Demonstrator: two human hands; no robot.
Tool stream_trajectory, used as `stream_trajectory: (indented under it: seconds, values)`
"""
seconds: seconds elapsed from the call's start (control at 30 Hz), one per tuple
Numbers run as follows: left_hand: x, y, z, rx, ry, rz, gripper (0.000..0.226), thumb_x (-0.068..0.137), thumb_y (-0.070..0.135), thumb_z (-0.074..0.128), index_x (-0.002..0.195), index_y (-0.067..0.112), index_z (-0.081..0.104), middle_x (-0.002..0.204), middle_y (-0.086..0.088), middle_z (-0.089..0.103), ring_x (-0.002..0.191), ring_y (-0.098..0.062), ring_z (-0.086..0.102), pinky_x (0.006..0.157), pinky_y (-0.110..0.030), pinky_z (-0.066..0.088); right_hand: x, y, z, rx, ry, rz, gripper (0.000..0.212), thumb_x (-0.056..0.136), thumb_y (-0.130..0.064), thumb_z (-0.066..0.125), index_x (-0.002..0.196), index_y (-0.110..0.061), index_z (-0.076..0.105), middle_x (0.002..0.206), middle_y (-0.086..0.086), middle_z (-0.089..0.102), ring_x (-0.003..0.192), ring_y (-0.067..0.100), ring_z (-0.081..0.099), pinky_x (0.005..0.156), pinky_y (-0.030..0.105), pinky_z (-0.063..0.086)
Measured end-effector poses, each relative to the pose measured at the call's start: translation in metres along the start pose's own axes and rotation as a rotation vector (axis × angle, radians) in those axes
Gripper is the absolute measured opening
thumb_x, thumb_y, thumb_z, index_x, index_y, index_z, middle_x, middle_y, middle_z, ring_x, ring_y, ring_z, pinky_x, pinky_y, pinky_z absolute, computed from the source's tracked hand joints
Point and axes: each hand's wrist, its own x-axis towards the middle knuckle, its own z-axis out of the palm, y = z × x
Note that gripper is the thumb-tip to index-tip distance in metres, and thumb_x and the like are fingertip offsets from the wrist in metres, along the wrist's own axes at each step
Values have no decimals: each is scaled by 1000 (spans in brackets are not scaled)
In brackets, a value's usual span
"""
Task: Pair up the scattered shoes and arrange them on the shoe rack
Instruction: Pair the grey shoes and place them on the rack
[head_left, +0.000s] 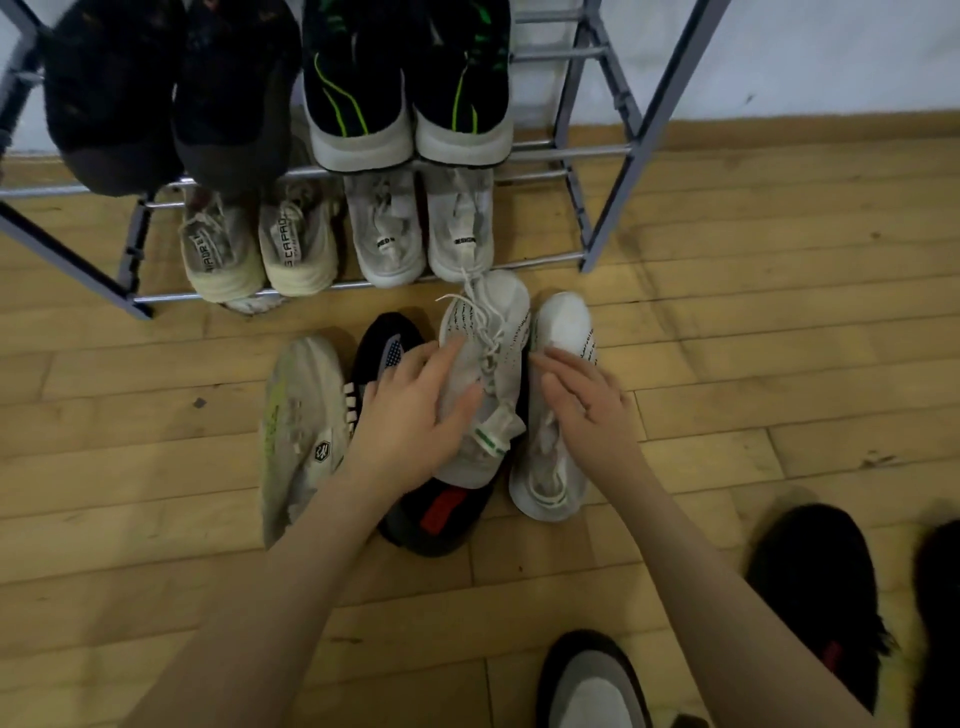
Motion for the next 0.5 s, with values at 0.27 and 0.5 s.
stream_trajectory:
  seconds: [0.27,0.5]
  values:
    - [-29,3,33,503,-30,299,57,83,45,59,135,32,41,143,-17,40,124,-49,40,90,-59,45,-60,34,13,-141,-53,-134,45,87,-57,38,131,-48,42,145,-16,29,137,19,23,109,43,21]
    - [-29,0,32,489,29,221,44,84,42,49,121,21,57,137,-18,45,108,-46,54,69,-51,54,-71,46,25,-431,-137,-37,64,79,-74,28,139,-56,17,158,-3,-3,143,32,-8,111,58,8]
